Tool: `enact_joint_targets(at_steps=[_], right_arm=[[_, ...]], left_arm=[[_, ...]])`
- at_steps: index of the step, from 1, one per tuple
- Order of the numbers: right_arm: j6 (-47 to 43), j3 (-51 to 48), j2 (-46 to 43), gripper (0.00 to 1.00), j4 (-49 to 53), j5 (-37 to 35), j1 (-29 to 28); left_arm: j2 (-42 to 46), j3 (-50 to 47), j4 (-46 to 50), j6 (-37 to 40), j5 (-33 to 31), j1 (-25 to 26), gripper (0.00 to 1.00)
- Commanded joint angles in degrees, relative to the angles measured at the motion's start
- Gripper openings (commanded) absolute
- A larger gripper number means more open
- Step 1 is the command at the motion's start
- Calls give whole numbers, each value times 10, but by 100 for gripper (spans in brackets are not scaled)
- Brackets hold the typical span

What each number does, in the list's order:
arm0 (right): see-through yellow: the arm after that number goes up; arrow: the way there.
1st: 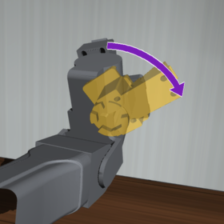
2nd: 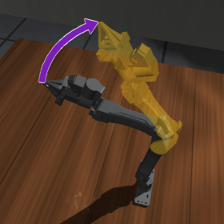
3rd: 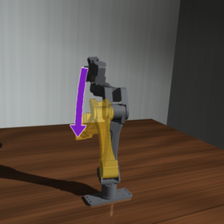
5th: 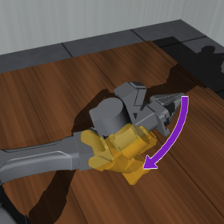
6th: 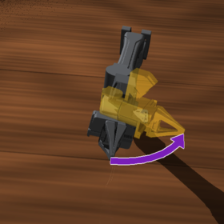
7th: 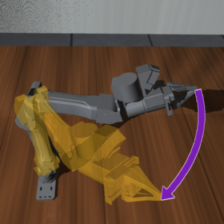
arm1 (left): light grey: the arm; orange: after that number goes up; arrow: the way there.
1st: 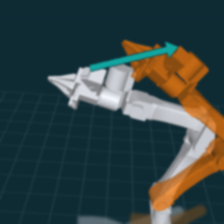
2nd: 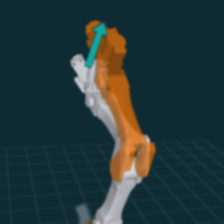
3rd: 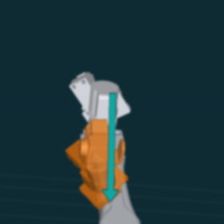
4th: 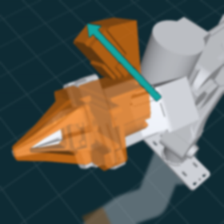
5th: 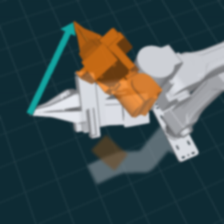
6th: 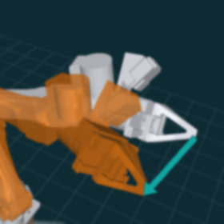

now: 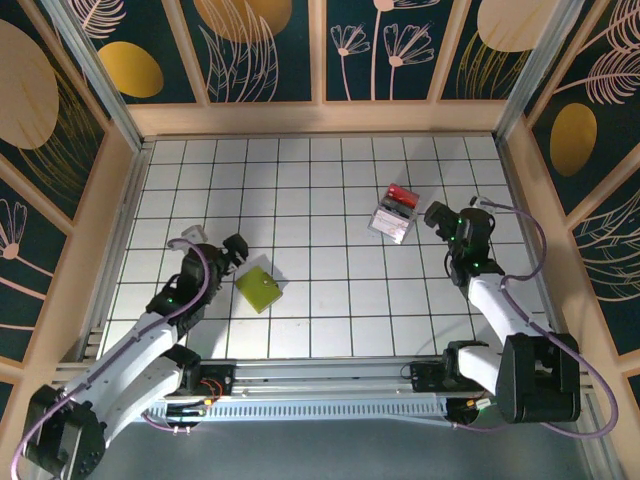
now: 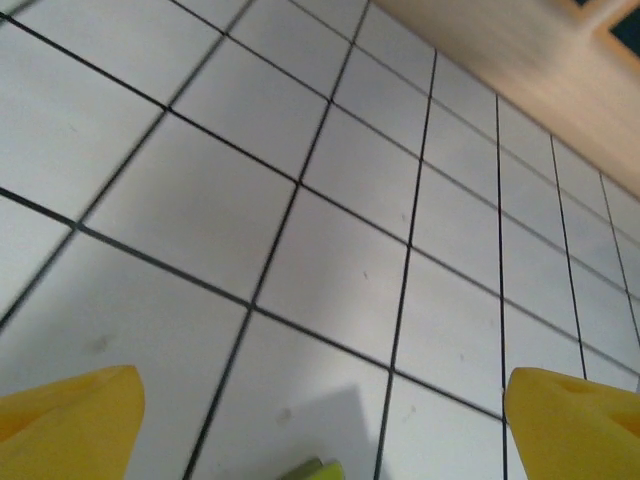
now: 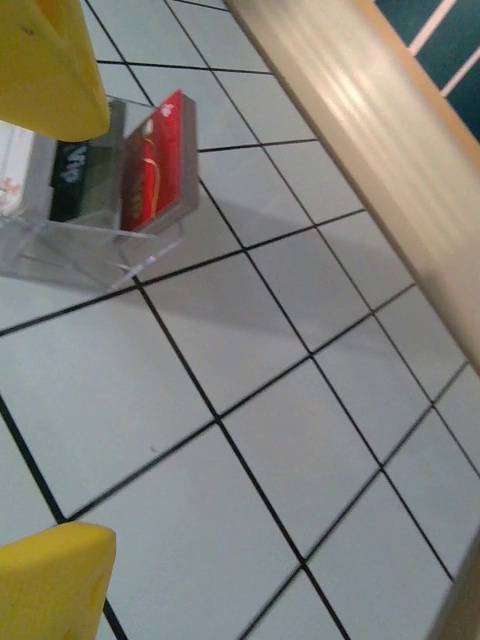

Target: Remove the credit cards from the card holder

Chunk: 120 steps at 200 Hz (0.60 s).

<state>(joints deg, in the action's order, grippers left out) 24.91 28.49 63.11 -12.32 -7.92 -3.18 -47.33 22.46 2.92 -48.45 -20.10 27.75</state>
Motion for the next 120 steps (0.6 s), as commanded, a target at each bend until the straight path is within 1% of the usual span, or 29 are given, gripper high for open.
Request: enact_joint_targets(at_steps=[1,24,40,57,85,120], right_arm=[[20,25,-6,97,53,-25,-23],[20,37,1,96,66,-32,-44],[21,45,8,95,67,-31,-54],[22,55,17,94,73,-29,-63],[24,71,32,93,82,-29,-78],[31,79,43,92,82,-30,-94]], left_arm=[[-37,22,66,-68,-37,49,91],[-71,24,90,-117,-35,74,88],[-78,21,107,-139,-29,75,88],[-81,17,125,-159,-15,75,85],[-100,7,146,-174,18,84,82],[-130,0,117,-168,55,97,79]])
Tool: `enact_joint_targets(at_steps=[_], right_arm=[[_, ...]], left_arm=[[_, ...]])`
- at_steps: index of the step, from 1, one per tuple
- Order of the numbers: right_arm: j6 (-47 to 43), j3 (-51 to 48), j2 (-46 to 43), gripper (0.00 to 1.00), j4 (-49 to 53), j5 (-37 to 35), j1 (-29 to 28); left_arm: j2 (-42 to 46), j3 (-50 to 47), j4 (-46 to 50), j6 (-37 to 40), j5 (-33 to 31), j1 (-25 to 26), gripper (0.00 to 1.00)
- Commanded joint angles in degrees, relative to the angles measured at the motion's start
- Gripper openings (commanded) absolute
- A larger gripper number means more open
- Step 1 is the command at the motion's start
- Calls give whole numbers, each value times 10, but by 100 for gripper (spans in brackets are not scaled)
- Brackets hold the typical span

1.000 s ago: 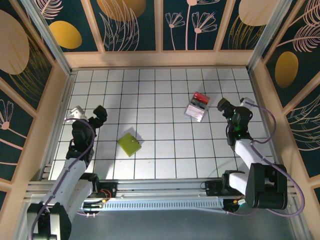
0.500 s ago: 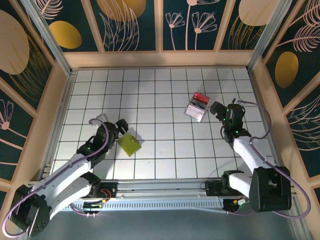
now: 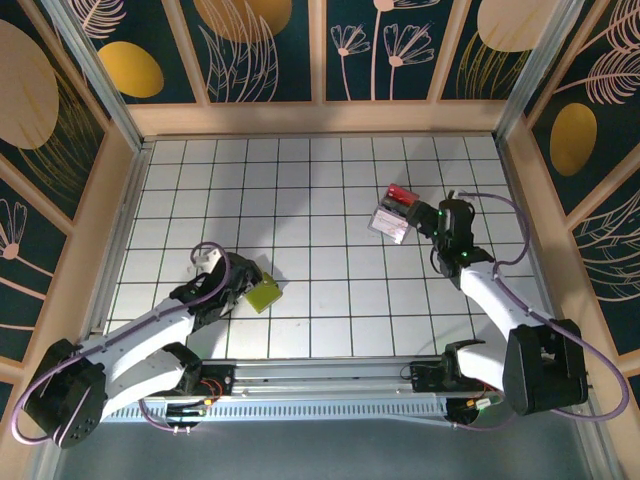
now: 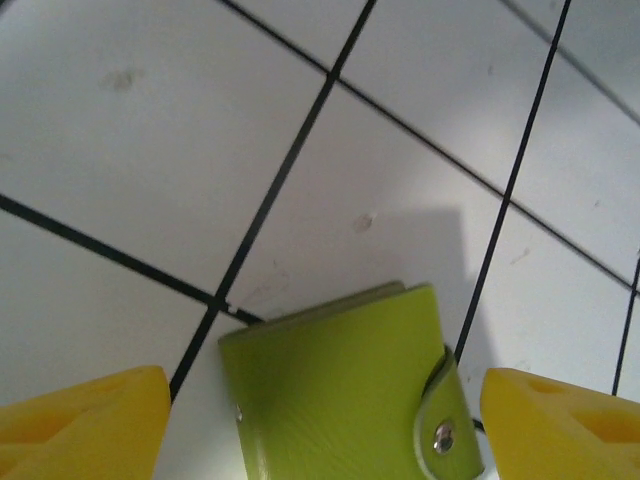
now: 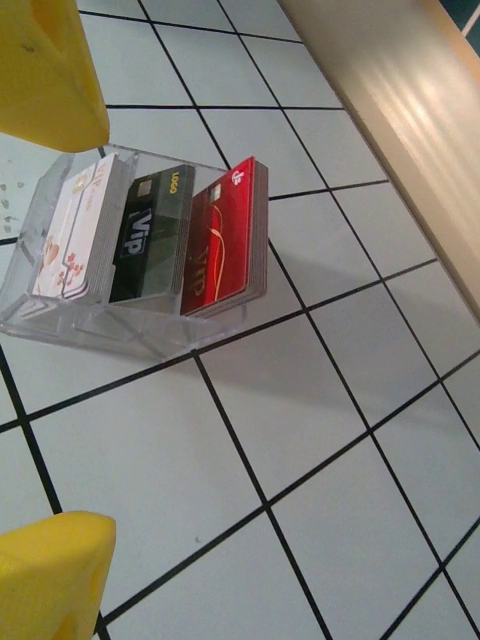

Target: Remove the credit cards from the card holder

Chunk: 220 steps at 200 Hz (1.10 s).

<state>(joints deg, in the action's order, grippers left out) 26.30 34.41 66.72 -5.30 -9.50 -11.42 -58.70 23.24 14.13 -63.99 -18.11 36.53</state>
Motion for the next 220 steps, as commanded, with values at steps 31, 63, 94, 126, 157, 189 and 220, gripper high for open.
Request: enact_joint_targets(at_steps=[31,63,94,126,157,189,220], right_arm=[[31,32,12,92,24,-8,-22],[40,54,14,91,54,-6,-39],[58,76,20,87,95,25,-56],[88,86,35,74,110,82,-85],[119,99,72,62,111,148,-134],[139,127,137,52,102,207,-208],[139,183,227,45,109,254,-287]], left_arm=[[-49,-6,-22,9,58,10,72],[-83,-15,-67,27,90,11,71],[-99,-18,-119,61,116,11,64],[-108,-23,-180,95,147,12,54],[-112,-22,-200,107,158,11,48],[-102,-29,-194,90,156,11,45],[-83,-40,-164,62,150,12,47]])
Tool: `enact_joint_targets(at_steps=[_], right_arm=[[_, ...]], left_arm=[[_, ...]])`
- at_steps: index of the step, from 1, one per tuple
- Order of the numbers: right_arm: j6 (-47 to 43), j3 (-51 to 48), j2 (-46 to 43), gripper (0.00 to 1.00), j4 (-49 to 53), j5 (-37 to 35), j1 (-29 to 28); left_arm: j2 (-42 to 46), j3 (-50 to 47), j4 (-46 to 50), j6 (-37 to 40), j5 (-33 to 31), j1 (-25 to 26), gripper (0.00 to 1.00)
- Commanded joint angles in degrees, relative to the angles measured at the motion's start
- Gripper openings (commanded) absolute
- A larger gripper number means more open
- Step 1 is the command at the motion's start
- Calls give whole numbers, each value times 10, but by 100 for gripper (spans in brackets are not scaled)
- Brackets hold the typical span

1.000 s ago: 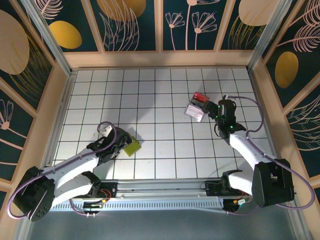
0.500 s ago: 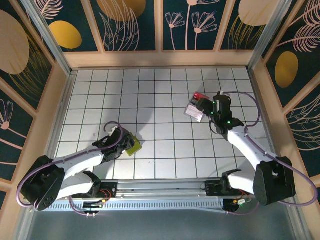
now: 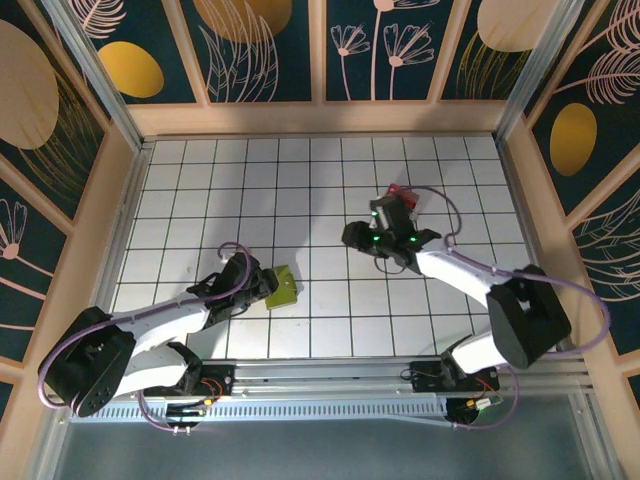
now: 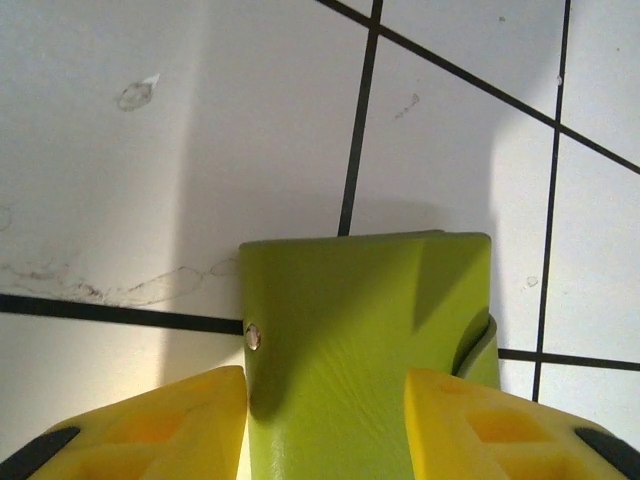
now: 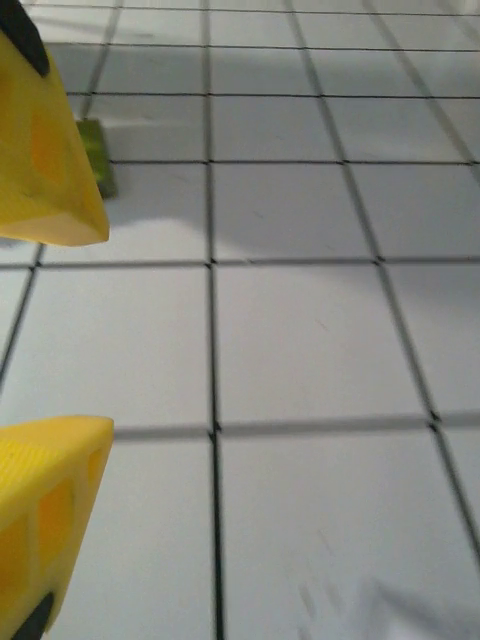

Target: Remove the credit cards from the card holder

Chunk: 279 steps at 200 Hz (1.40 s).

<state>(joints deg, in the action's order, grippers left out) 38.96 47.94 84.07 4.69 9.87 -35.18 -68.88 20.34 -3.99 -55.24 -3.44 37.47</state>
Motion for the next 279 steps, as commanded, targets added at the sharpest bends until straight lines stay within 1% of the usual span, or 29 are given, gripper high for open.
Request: enact_joint_targets(at_steps=[1,16,38,62,82,152,200,233,279], right_arm=[[12,50,56,45,9,62,-52],[6,80,96,41,17,76,-82],[3,117,146,41,15,98,-113],[1,146,191,40,12,122,-128],[1,154,216,39,9,141,-134],[3,144,252,39,-21,193,-145],[3,148,281,39,-38,211,-150],[2,139,278,39,-76,234,-153],[0,122,268,35,-134,267,-152]], left_arm=[[20,-12,19,-27,3,2,47],[29,-13,40,-38,2,2,48],[37,-13,49,-39,8,2,47],[30,-15,38,-37,15,2,45],[17,-12,36,-35,18,1,40],[-3,-17,20,-40,30,2,34],[2,-27,4,-43,36,2,33],[14,-36,-7,-46,38,2,30],[44,-46,-33,-49,39,2,31]])
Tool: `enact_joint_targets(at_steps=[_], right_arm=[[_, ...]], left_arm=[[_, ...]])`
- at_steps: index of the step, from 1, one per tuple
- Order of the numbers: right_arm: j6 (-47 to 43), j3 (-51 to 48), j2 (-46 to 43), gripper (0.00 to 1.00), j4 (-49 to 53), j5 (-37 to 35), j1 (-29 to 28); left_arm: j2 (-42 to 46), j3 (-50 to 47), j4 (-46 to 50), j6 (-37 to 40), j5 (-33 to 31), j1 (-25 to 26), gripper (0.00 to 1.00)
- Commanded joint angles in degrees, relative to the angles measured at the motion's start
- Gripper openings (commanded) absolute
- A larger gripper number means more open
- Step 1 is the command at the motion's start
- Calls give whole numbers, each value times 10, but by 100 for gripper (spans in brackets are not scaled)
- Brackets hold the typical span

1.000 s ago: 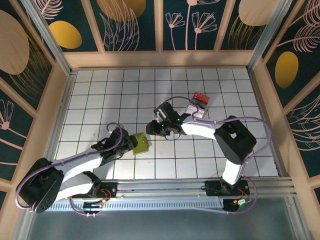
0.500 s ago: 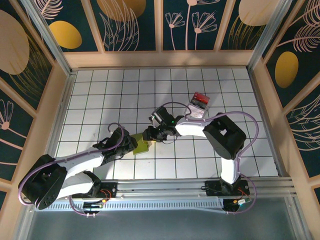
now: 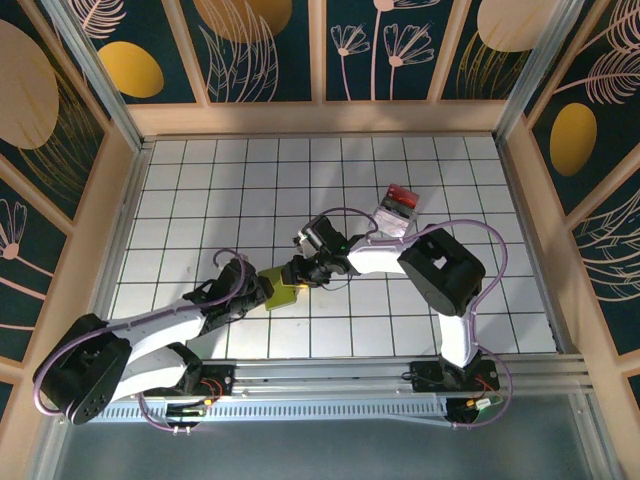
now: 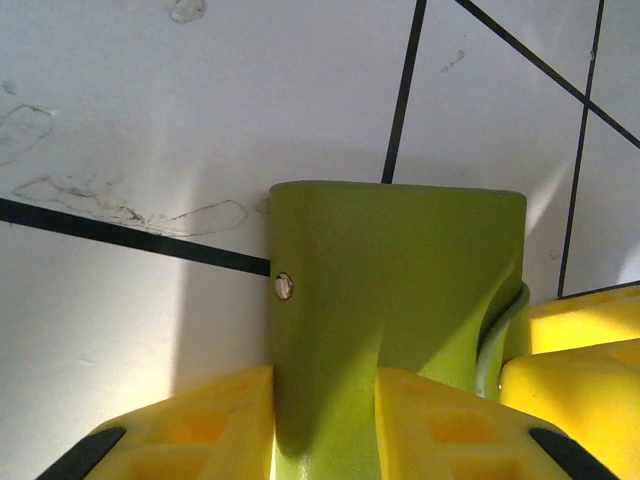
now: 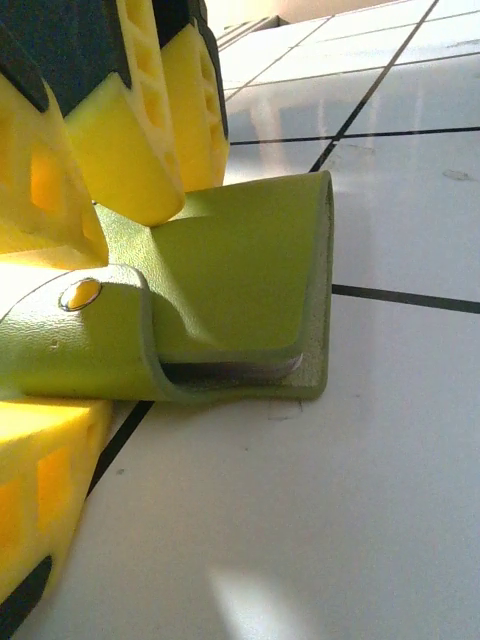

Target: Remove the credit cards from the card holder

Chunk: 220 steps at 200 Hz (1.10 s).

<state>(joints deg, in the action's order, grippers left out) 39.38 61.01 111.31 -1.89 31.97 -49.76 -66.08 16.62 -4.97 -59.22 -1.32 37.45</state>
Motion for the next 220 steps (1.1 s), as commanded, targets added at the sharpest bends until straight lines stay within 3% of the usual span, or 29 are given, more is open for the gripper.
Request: enact_joint_targets(at_steps=[1,73,104,148,172,201,220], right_arm=[[-4,-9,-5,35,-69,46,-7],[-3,-31,-12,36,-122,79,-7],[-2,-33,-13,24,-125,74,-7],[-6,-46,-38,17,-114,51,4],[2,-66,-66,11,-129,57,28],[-15,-81,-107,9,-133,58,59],[-30,-78,-126,7,-125,59,76]], left_arm=[[17,-9,-24,-9,18,2,31],[38,-17,-69,-15,21,2,35],[30,-11,-80,-16,25,2,34],[47,-9,-54,-27,5,2,35],[80,-7,-41,-30,-21,0,43],[132,-14,-65,-17,-42,-2,68],[156,-16,-97,-4,-48,-9,78]])
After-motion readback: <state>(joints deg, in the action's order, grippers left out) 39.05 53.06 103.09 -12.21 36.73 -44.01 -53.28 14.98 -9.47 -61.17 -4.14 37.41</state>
